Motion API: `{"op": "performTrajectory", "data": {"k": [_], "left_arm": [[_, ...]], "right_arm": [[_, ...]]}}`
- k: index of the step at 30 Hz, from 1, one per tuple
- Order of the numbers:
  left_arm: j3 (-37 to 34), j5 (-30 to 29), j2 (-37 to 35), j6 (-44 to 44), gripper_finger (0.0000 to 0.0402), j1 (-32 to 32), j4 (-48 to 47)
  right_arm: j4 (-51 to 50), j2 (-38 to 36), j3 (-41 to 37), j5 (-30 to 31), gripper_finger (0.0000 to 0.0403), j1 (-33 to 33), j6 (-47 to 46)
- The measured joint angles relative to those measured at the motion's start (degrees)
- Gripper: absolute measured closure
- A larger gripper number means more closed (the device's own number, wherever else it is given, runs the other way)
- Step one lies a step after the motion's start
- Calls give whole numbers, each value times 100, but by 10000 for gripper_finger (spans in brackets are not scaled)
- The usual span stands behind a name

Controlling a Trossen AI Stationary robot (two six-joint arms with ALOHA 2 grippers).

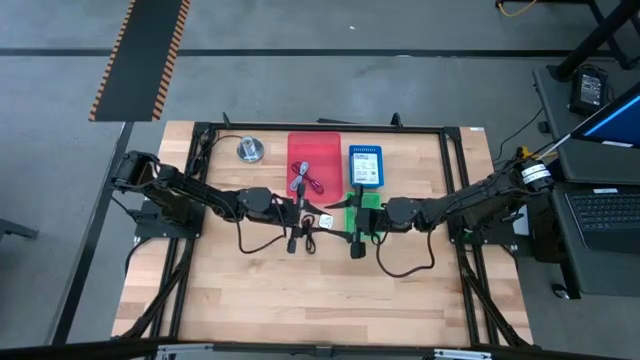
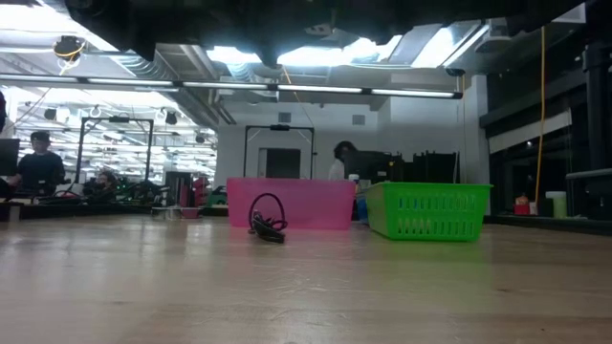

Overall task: Pick and place items into bin
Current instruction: Put the green charger adapter into the green bin

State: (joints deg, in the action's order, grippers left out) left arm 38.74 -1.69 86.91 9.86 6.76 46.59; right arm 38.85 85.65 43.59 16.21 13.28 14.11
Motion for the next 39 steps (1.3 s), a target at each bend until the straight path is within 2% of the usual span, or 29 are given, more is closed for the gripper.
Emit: {"op": "performTrajectory", "data": {"k": [4, 12, 15, 21, 32, 39], "left_arm": [[0, 11, 0, -8, 256, -37, 0], [0, 15, 0, 5, 256, -52, 3], [0, 6, 0, 34, 256, -52, 2], [0, 13, 0, 20, 252, -52, 0], [3, -22, -8, -162, 203, -38, -28], [4, -28, -344, -126, 206, -38, -676]], "right_arm": [[4, 0, 0, -131, 175, 0, 13], [7, 0, 0, -116, 263, 0, 105], [4, 0, 0, -116, 285, 0, 87], [0, 0, 0, -128, 285, 0, 91], [-44, 2, 0, -153, 285, 4, 137], [-66, -24, 0, -143, 284, 7, 138]]}}
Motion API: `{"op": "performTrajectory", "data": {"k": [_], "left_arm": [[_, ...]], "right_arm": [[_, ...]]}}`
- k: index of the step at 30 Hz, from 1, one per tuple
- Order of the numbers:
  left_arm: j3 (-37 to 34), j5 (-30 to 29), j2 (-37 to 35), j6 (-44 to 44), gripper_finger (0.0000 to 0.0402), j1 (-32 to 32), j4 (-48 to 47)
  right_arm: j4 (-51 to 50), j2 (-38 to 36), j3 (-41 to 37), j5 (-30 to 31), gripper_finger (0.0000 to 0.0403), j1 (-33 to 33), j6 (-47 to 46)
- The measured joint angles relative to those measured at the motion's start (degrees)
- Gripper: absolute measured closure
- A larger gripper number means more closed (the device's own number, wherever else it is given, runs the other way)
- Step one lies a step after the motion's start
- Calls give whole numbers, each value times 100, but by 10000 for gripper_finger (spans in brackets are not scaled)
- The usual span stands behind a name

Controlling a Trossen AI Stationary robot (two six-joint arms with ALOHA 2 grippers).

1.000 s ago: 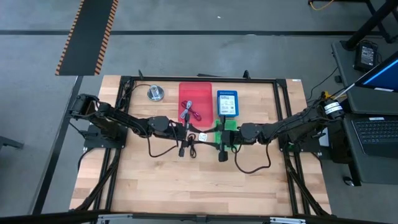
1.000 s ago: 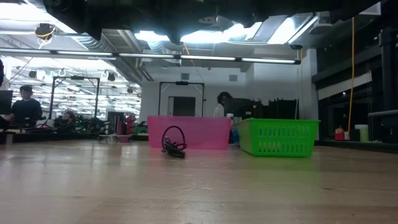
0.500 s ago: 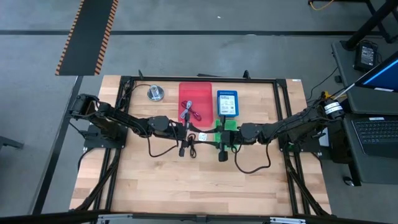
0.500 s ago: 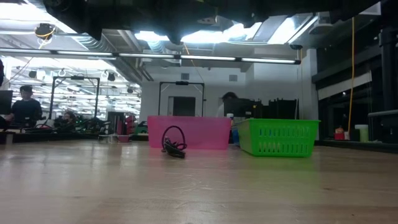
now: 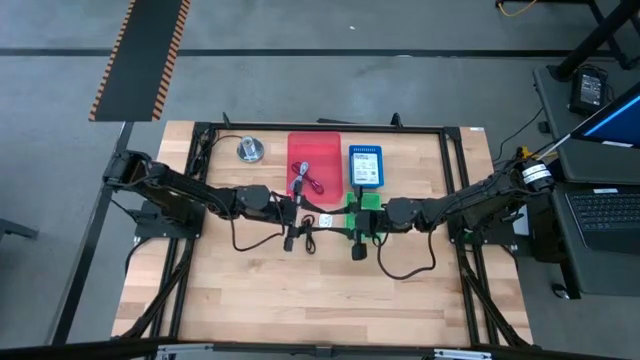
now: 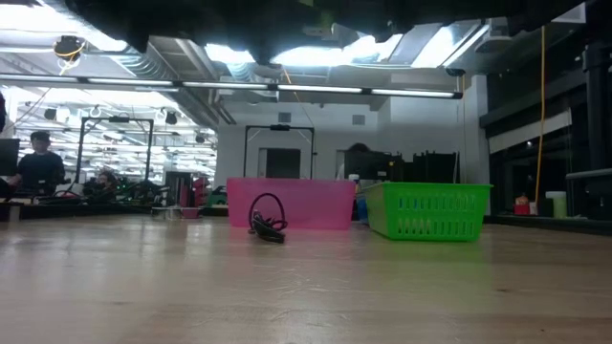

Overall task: Pick and place items into bin
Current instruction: Put the green charger adapter into the green bin

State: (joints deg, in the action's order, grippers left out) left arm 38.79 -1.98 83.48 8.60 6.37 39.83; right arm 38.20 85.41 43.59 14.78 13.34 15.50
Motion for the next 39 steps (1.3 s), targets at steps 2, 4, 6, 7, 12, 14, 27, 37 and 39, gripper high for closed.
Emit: {"op": "performTrajectory", "data": {"k": [2, 4, 6, 7, 12, 14, 27, 37, 39], "left_arm": [[0, -6, -203, 49, 207, 0, -202], [0, -10, -431, 58, 207, 0, -479], [1, -11, -696, 87, 207, 0, -814], [4, -13, -824, 103, 206, 0, -1067], [2, -60, -1261, -8, 218, 7, -2099], [2, -161, -1339, -17, 231, 33, -2251], [0, -299, -1273, -408, 369, 67, -2780], [0, -293, -1269, -487, 399, 248, -2806], [0, -293, -1269, -487, 400, 287, -2808]], "right_arm": [[-40, -2, 2, 10, 284, 0, -1], [-72, -4, 7, 12, 284, 0, -1], [-90, -5, 7, 14, 285, 0, 1], [-95, -11, 7, 14, 285, 0, 1], [-458, -248, 7, 163, 285, 4, 1], [-756, -397, 7, 298, 285, 4, -17], [-3784, -1142, 311, 996, 285, -10, -1525], [-5846, -1082, 963, 966, 285, -6, -2863], [-6094, -1063, 960, 959, 285, -4, -3045]]}}
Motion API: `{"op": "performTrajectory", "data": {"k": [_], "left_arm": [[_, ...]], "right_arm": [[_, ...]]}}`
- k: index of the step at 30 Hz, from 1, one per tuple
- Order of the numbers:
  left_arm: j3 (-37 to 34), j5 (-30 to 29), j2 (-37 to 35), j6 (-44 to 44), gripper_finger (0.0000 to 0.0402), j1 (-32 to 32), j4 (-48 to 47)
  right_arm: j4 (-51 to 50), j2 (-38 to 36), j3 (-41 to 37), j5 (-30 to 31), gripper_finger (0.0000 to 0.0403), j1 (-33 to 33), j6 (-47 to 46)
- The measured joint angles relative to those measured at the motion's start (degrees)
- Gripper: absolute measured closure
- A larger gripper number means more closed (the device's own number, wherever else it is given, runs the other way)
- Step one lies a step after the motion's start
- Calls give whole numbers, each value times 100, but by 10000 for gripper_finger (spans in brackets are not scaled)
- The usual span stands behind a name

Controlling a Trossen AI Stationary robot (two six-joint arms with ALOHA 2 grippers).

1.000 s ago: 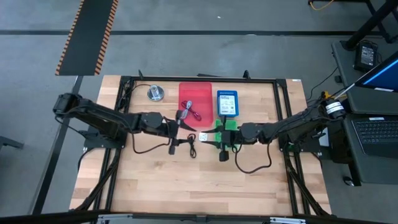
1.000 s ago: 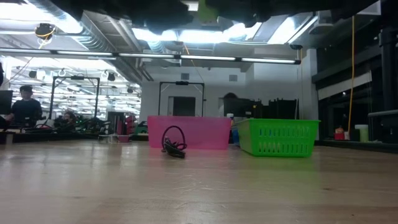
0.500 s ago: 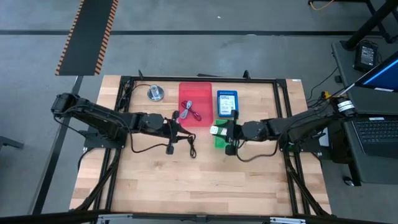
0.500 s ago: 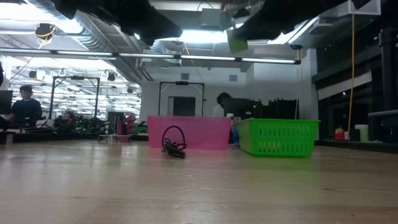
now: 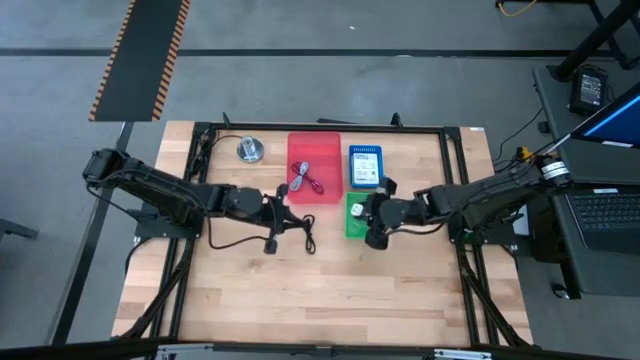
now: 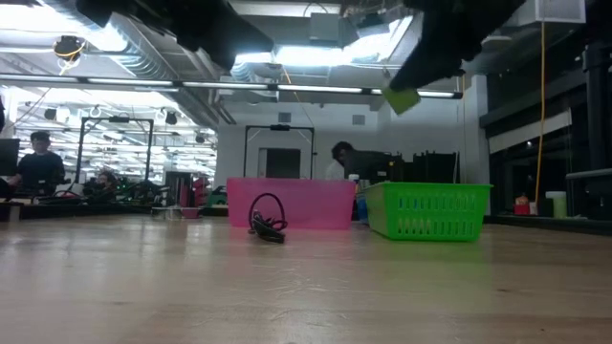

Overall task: Pick and place items into bin
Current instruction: Put the green charger adapter into the green bin

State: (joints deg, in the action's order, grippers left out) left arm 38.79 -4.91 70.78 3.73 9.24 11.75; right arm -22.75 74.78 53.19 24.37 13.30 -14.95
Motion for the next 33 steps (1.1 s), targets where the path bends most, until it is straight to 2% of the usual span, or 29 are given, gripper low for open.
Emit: {"op": "performTrajectory", "data": {"k": [5, 9, 17, 24, 33], "left_arm": [[0, 7, 0, 0, 397, 47, 3], [0, 7, 2, 0, 397, 43, 2], [-1, 2, 2, 1, 397, 43, 3], [-2, 2, 2, 2, 399, 43, 3], [-12, -2, 206, 2, 396, 43, -25]], "right_arm": [[-196, 159, -2, -44, 285, -1, -296], [-200, 332, -2, -395, 285, -2, -309], [-451, 751, -4, -667, 285, -195, -584], [-562, 1090, -7, -1040, 285, -496, -596], [-643, 1483, -9, -1225, 285, -531, -584]]}}
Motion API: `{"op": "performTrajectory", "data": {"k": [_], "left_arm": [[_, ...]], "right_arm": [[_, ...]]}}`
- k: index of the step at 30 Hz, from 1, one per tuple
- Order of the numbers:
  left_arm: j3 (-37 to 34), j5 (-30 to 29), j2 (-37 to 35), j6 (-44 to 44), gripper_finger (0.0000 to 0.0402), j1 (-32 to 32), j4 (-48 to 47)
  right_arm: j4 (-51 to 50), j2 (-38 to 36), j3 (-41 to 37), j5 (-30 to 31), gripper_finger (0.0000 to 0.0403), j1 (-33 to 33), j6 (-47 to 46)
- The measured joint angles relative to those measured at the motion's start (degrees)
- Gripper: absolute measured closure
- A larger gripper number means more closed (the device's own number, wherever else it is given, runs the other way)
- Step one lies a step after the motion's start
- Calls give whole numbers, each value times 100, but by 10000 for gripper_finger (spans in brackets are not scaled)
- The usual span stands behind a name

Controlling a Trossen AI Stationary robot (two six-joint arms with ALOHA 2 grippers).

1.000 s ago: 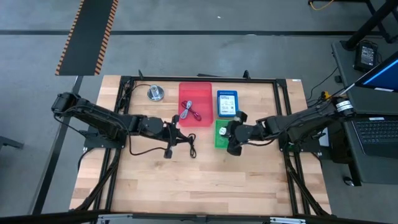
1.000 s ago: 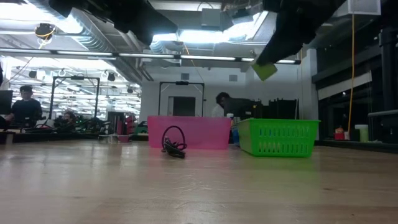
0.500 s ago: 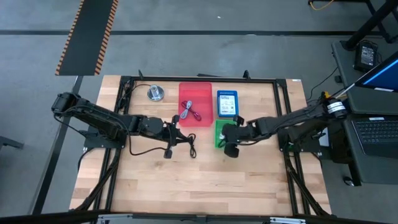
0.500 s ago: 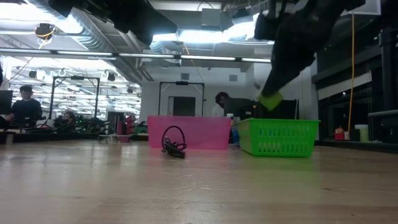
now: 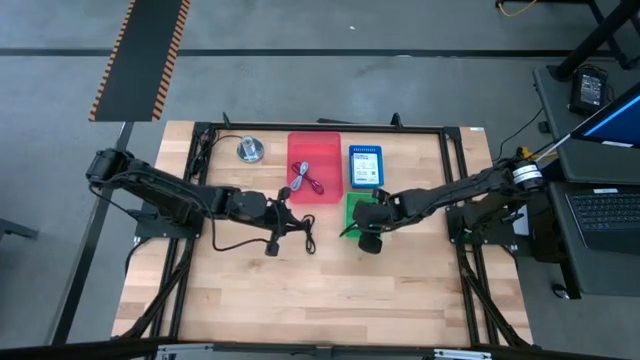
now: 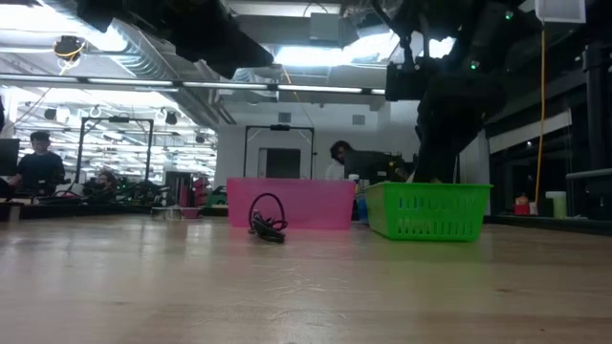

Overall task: Pick and place items into bin
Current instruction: Put the green charger adapter into the green bin, then put the black USB cable into the red bin

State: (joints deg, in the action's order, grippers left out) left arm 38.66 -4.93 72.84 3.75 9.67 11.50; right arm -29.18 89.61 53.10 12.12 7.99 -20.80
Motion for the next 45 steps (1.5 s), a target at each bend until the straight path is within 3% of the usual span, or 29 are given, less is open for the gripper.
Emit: {"op": "performTrajectory", "data": {"k": [6, 15, 28, 35, 40, 45], "left_arm": [[1, -37, 344, 0, 400, 0, 73], [1, -52, 700, 0, 394, 0, 82], [1, -57, 679, 0, 396, 0, 76], [2, -172, 679, 15, 400, -1, 75], [11, -564, 679, 4, 399, 29, 28], [497, -625, 748, -110, 400, 38, -1103]], "right_arm": [[-17, 85, 0, -20, 282, 0, 0], [-56, 85, 0, -20, 246, 0, 8], [-76, 67, 15, -17, 234, 0, 164], [-697, 52, 550, 4, 234, 10, 358], [-169, -218, 650, 750, 246, 238, 625], [766, -717, 242, 1234, 293, 587, 970]]}}
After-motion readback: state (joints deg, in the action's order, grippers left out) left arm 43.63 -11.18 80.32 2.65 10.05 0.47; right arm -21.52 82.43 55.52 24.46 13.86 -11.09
